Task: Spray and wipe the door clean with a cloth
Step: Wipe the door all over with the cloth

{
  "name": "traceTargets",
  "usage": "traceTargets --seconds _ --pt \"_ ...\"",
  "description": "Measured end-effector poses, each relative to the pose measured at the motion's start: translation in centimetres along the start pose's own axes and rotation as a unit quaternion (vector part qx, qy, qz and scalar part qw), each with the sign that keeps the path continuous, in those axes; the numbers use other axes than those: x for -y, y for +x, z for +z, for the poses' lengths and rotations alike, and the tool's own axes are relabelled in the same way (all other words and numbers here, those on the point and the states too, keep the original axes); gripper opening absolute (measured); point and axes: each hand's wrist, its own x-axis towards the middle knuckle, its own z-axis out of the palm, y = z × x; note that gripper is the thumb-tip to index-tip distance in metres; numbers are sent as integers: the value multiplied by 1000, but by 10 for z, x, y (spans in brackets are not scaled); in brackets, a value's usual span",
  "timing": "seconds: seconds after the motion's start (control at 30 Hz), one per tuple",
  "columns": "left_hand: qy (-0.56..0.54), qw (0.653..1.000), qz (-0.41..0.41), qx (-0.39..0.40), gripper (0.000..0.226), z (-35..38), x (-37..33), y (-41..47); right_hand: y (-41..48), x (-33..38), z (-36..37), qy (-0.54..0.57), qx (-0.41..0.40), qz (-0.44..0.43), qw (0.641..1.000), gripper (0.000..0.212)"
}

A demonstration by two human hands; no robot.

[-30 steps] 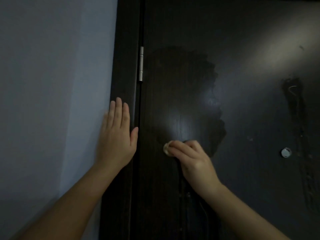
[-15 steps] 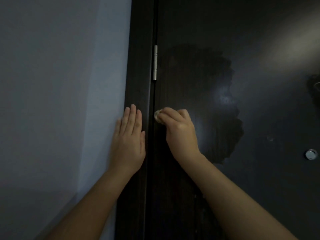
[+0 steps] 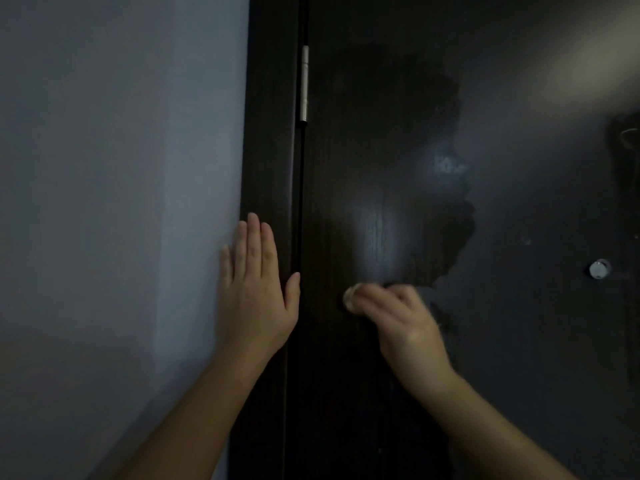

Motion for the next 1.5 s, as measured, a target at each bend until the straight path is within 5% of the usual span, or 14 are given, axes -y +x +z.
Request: traceTargets --seconds 0.13,0.3,0.47,0.63,0.8,1.0,1.17,1.3,1.43,1.5 --pt "5 1000 -12 -3 75 2 -1 -4 35 -27 -7 -29 -93 145 985 25" --pt "-10 1000 -12 -8 73 2 -3 -7 -31 -23 -21 -31 -14 58 998 33" --pt "-14 1000 -22 -16 71 2 -5 -7 13 -63 -37 -74 -123 216 966 28" --pt "-15 999 -28 -5 71 4 -7 -22 -62 -21 -25 -36 2 96 995 31" --pt "-2 1000 -31 -3 72 9 -9 -35 -36 -56 -43 -75 -110 241 961 32" --pt "-19 1000 -20 -5 71 9 -8 -42 -106 -4 -25 -14 -13 167 986 32" --pt "-22 999 -24 -14 70 9 -10 -43 -59 -4 -18 -9 -134 309 942 37" --pt "-33 999 -11 -10 70 10 -8 -51 -98 40 4 39 -13 201 979 43" --pt "-45 999 2 -12 68 14 -5 -59 -70 16 -8 10 -125 286 950 31" --pt "-68 997 11 -21 65 15 -4 -59 -41 34 9 43 -120 280 951 34"
